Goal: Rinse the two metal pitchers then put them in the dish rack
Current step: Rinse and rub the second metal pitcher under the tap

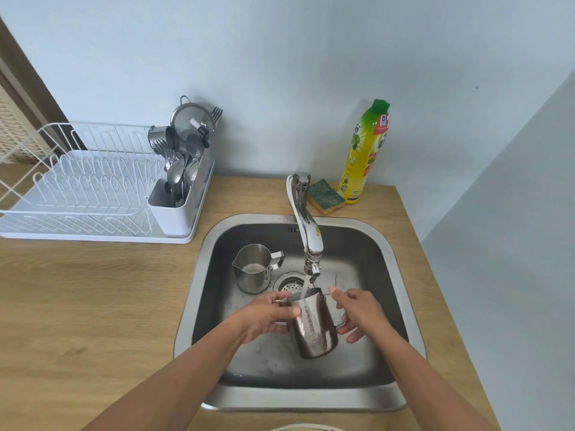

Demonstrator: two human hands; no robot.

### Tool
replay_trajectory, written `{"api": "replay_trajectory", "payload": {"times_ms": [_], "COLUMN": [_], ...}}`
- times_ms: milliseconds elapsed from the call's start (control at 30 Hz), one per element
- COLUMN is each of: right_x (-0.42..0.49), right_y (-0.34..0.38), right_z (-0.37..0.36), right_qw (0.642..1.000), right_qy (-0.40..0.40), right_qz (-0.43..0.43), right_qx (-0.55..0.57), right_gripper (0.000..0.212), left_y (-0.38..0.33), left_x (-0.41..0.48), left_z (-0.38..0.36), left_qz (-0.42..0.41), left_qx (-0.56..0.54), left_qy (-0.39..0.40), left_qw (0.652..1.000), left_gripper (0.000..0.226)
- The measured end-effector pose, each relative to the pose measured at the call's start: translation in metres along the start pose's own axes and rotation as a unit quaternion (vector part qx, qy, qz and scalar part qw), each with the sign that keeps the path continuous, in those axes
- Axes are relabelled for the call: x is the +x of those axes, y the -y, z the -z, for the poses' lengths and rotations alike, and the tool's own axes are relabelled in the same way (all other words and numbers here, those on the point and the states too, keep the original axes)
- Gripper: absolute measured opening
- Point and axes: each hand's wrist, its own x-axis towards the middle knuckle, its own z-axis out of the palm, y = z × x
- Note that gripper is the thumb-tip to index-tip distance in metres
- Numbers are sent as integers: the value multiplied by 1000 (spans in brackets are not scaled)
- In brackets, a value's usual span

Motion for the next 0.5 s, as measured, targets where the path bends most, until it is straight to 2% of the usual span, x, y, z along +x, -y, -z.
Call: {"api": "replay_trajectory", "payload": {"times_ms": [167,233,333,500], "right_x": [1,-1,-1,5], "right_y": [-4,-6,-11,-19], "right_z": [5,7,8,3], "right_qw": [998,997,992,980], "right_qy": [-41,-58,-72,-73], "right_qz": [41,57,81,114], "right_qx": [4,17,61,146], "right_gripper": [39,36,28,12], "left_y": [-2,-5,-13,-18], "left_x": [1,1,-2,-1], "left_z": [-10,-15,-23,-31], "left_qz": [-24,-47,-96,-161], "left_qx": [44,72,113,186], "left_qy": [14,-1,-20,-81], "left_qw": [999,996,989,966], "left_gripper": [69,72,65,84]}}
